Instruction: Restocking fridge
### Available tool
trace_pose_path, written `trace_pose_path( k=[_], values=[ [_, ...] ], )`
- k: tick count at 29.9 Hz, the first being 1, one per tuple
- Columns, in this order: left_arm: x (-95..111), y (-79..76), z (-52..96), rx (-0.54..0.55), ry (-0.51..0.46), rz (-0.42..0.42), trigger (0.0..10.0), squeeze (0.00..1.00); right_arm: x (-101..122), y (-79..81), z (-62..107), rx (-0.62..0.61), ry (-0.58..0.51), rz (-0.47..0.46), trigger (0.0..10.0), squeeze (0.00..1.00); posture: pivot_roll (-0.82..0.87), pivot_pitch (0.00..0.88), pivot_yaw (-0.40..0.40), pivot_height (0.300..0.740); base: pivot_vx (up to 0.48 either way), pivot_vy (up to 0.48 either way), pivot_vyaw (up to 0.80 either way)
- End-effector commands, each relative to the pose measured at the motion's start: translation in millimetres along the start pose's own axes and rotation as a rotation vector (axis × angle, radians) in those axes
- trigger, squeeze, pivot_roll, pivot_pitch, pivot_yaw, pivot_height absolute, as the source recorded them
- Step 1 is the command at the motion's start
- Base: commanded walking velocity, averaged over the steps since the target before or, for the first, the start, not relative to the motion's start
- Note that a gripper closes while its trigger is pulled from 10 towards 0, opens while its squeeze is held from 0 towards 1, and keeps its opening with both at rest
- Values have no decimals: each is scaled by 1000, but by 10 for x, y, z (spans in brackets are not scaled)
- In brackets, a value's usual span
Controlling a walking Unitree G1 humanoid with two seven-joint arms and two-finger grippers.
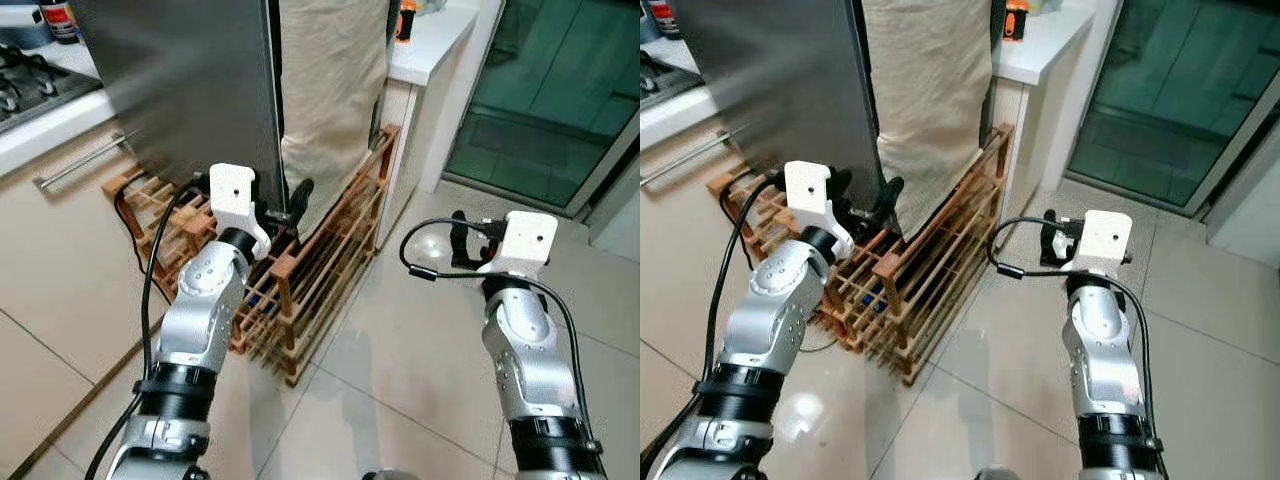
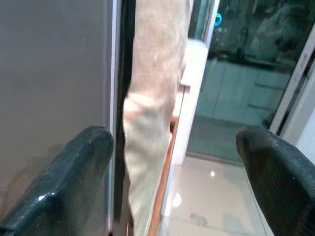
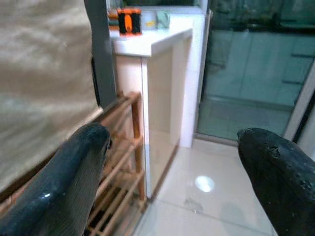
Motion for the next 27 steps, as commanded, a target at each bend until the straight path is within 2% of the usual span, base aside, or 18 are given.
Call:
trace_pose_path(
  k=[1, 4, 10, 20, 24, 27],
  values=[
    [114, 38, -18, 18, -38, 1, 10000, 0, 83, 26, -30, 5, -29, 6, 10000, 20, -135, 0, 24, 740, 480, 0, 0],
    [167, 124, -16, 65, -58, 14, 10000, 0, 79, 26, -31, 8, -31, 8, 10000, 20, -135, 0, 22, 740, 441, 0, 0],
    [179, 138, -18, 81, -60, 28, 10000, 0, 82, 34, -41, 14, -33, 11, 10000, 20, -134, 0, 21, 740, 356, 273, 0],
    [173, 213, -13, 111, -52, 17, 10000, 0, 46, 73, -43, 29, -15, 14, 10000, 27, -134, 0, 18, 740, 0, 0, 0],
    [167, 198, -19, 98, -46, 5, 10000, 0, 30, 76, -38, 32, -10, 13, 10000, 24, -134, 0, 17, 740, 0, 0, -184],
    [128, 86, -52, 33, -18, -20, 10000, 0, 12, 57, -30, 27, -4, 14, 10000, 27, -138, 0, 17, 740, 0, 0, -673]
  ],
)
Point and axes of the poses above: a point about 5 cm out from each wrist's last joint towards the gripper, its own z axis pointing back from the gripper into the wrist, its own x axis along the axis of the wrist's last joint, y = z × x, the point moved 6 cm from there along -z, pointing out of the wrist towards the gripper, and after that the axes turned 9 degrees about -z, right-handed, at the moved point
